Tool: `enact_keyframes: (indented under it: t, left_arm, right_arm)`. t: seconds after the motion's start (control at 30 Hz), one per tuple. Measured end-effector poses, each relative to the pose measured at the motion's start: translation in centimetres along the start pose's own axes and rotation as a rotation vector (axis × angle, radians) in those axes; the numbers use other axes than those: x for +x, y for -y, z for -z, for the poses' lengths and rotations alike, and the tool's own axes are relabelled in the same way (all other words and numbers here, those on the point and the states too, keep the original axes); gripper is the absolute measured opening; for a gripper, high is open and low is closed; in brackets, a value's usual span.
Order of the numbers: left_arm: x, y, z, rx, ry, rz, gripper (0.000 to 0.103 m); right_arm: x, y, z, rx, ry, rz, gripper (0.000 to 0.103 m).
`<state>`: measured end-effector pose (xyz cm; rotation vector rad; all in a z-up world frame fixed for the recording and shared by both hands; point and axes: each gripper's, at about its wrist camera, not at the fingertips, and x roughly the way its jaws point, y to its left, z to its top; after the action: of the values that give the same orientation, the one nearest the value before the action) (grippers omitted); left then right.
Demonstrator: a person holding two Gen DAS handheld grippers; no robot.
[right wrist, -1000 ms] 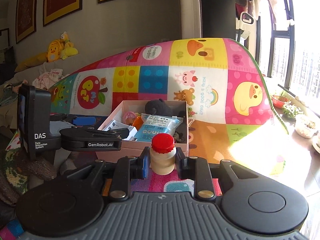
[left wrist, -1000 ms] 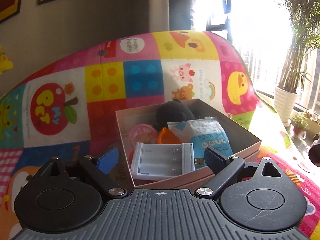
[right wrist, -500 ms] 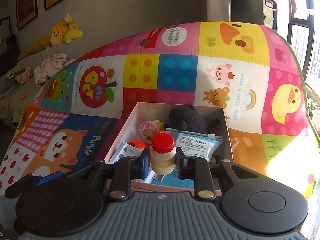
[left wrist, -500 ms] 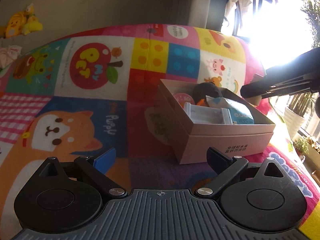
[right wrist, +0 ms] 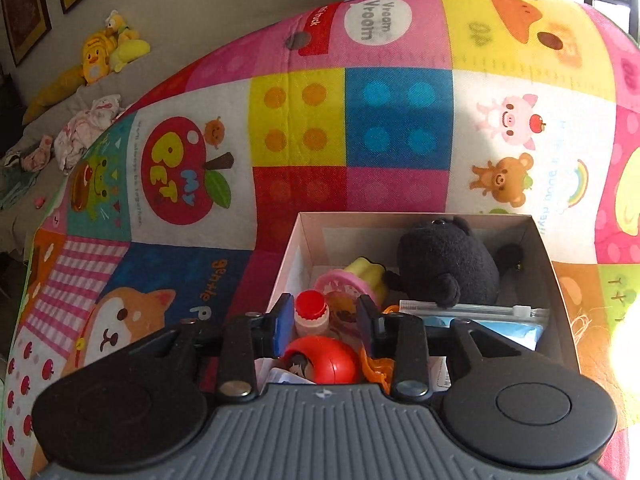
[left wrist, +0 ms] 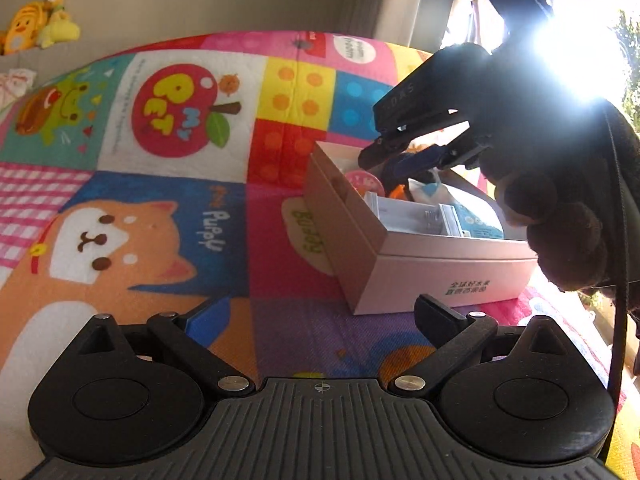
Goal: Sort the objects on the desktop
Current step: 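Lower the red-cap bottle into the pink box and open the right gripper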
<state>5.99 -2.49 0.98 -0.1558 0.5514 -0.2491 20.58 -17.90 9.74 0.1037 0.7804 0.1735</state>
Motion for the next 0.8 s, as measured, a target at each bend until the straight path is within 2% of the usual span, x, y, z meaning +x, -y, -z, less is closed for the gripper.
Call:
enact_keyframes:
  t: [0.17,0.27,0.47,0.67,0.8]
  left_arm:
    - [0.1,0.0,0.0,0.002,-0.01,-0.003,0.101]
    - [0.2,-0.1,0.0,-0.002,-0.018,-0.006,0.102]
    - [0.5,-0.1,0.0,-0.002,-0.034,-0.016,0.102]
    - [0.8,1.0,0.1,0.06,-0.045,-0.052,0.102]
    - [1.4,2.6,-0.1,0.164,-0.054,0.0,0.102]
  right_arm:
    - [-3.7,1.6,2.8,0.0,0.047,0.008,0.054]
    - [-5.7,2.7,5.2,-0.008,0.063,0.022,0.057]
    - [-8.6,5.9,8.6,-0.008,0.168,0.19,0.068]
    - [-7.0,11.0,7.9,0.17,0.145,0.185,0.069]
    - [-5.0,11.1,7.4,0.178,0.118,0.111,0.069]
